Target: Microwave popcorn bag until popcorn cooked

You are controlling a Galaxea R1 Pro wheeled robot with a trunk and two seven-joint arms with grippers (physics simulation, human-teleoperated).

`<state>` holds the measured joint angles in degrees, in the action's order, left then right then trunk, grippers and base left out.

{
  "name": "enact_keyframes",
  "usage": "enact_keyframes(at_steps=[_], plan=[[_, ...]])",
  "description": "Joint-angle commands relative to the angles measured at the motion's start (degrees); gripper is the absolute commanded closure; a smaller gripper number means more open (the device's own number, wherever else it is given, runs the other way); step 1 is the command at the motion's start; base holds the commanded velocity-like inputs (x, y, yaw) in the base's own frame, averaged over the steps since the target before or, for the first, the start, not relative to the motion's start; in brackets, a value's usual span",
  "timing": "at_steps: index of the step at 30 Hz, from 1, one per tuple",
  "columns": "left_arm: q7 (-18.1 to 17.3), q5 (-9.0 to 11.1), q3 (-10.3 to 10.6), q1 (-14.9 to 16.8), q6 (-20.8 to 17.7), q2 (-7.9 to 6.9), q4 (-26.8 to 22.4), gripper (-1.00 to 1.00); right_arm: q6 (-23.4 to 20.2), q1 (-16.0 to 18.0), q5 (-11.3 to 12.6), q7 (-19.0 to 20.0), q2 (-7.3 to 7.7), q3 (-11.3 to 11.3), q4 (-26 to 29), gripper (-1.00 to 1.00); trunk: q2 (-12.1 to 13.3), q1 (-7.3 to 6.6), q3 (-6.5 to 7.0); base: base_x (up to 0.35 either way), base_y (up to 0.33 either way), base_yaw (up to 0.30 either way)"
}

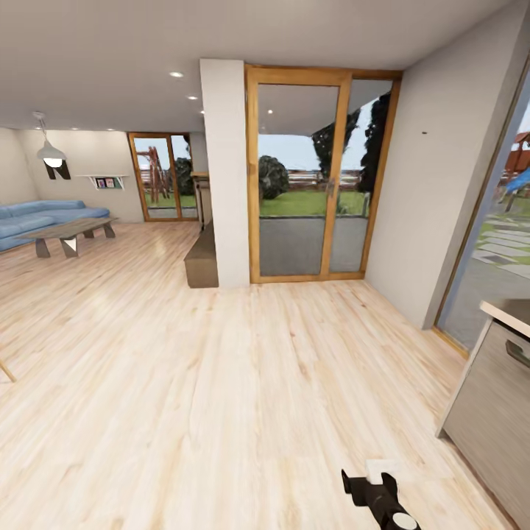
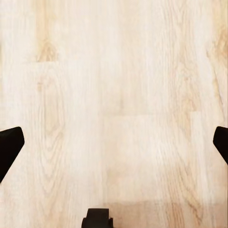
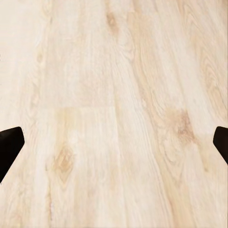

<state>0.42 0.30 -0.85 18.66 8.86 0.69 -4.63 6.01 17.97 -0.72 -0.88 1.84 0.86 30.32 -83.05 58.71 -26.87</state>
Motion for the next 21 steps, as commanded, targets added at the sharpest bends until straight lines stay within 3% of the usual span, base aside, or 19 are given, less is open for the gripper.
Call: enact_keyframes(at_steps=[1, 8, 21], plan=[[0.0, 0.0, 0.0, -0.1, 0.2, 0.01, 0.0, -1.0, 0.1, 0.0, -0.1, -0.1, 0.0, 0.1, 0.0, -1.0, 0.0, 0.02, -0.06, 0.149, 0.259, 0.0], [0.0, 0.0, 0.1, -0.4, 0.3, 0.09, 0.0, -1.0, 0.1, -0.3, -0.1, -0.1, -0.16, 0.1, -0.2, -1.0, 0.0, 0.02, -0.06, 0.036, 0.099, -0.021], [0.0, 0.0, 0.4, -0.8, 0.2, 0.27, 0.2, -1.0, 0.2, -0.4, -0.1, -0.1, -0.23, 0.1, -0.6, -1.0, 0.0, 0.02, -0.06, 0.0, 0.001, -0.281]])
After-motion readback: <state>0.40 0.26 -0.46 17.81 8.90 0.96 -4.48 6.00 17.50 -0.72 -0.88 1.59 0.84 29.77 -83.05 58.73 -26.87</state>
